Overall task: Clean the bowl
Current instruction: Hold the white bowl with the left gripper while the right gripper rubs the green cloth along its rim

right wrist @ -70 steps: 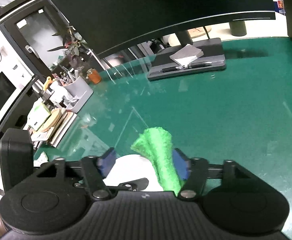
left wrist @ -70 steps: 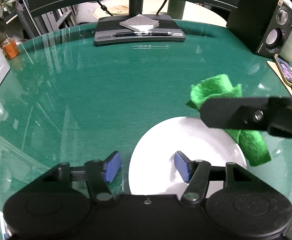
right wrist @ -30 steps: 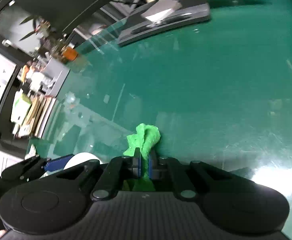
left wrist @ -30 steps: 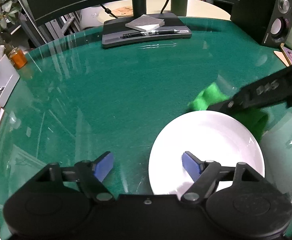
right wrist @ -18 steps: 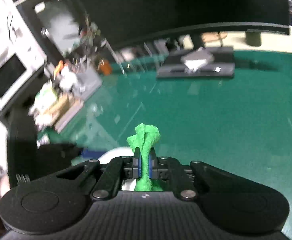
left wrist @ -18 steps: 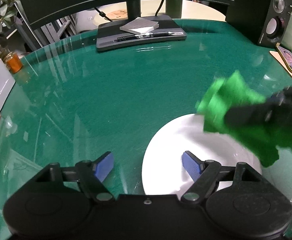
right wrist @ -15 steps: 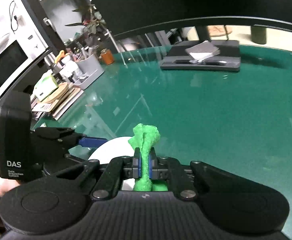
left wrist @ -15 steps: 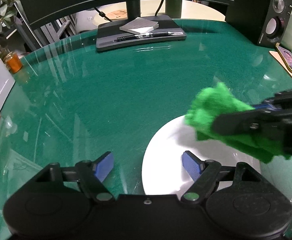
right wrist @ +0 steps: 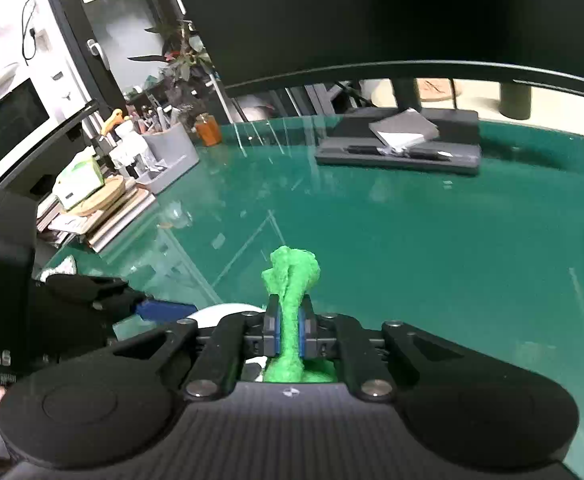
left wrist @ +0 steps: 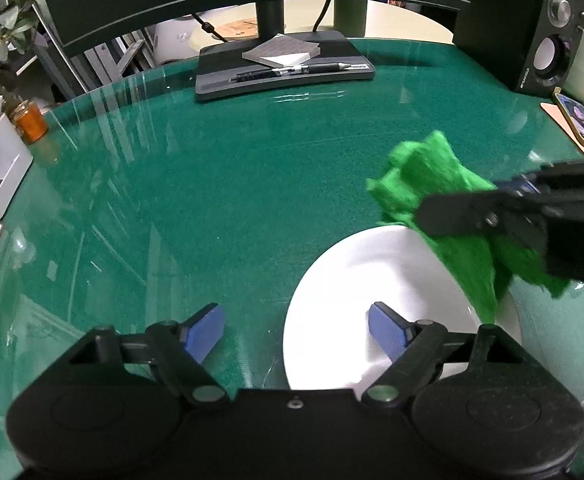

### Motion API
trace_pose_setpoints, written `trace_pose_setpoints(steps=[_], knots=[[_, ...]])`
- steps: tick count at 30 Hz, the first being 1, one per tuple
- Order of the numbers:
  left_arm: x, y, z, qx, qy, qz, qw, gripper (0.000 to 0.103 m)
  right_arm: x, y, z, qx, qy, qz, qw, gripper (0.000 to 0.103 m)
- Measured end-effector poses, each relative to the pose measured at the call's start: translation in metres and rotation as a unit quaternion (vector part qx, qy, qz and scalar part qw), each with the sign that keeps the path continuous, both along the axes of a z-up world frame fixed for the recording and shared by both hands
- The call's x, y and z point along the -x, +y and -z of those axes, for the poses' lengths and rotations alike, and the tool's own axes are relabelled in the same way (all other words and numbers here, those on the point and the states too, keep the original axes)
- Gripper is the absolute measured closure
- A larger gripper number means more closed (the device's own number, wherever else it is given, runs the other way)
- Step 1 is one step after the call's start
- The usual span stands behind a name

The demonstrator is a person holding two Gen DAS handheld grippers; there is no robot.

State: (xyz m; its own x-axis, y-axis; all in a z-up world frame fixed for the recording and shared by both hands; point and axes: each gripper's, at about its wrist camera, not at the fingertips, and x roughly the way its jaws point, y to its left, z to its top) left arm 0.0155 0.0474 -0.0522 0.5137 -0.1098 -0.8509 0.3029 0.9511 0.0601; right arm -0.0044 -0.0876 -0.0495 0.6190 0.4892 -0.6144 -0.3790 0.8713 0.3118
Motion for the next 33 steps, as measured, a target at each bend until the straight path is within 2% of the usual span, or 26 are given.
trace_pose_setpoints(steps=[11, 20, 29, 33], knots=[[0.002, -0.003, 0.000, 0.001, -0.001, 0.007, 1.0000, 0.023, -0.007, 0.004, 0.008, -0.022, 0.002, 0.015, 1.000, 0.095], [0.002, -0.003, 0.001, 0.006, 0.000, 0.008, 1.0000, 0.022, 0.025, -0.022, 0.004, -0.013, 0.017, 0.014, 1.000, 0.095], [0.003, -0.005, 0.000, -0.001, 0.000, 0.006, 1.0000, 0.022, -0.002, -0.003, 0.008, -0.025, 0.005, 0.005, 1.000, 0.095], [0.004, -0.005, 0.000, -0.001, 0.000, 0.007, 1.0000, 0.021, 0.003, -0.006, 0.007, -0.021, 0.006, 0.004, 1.000, 0.095]])
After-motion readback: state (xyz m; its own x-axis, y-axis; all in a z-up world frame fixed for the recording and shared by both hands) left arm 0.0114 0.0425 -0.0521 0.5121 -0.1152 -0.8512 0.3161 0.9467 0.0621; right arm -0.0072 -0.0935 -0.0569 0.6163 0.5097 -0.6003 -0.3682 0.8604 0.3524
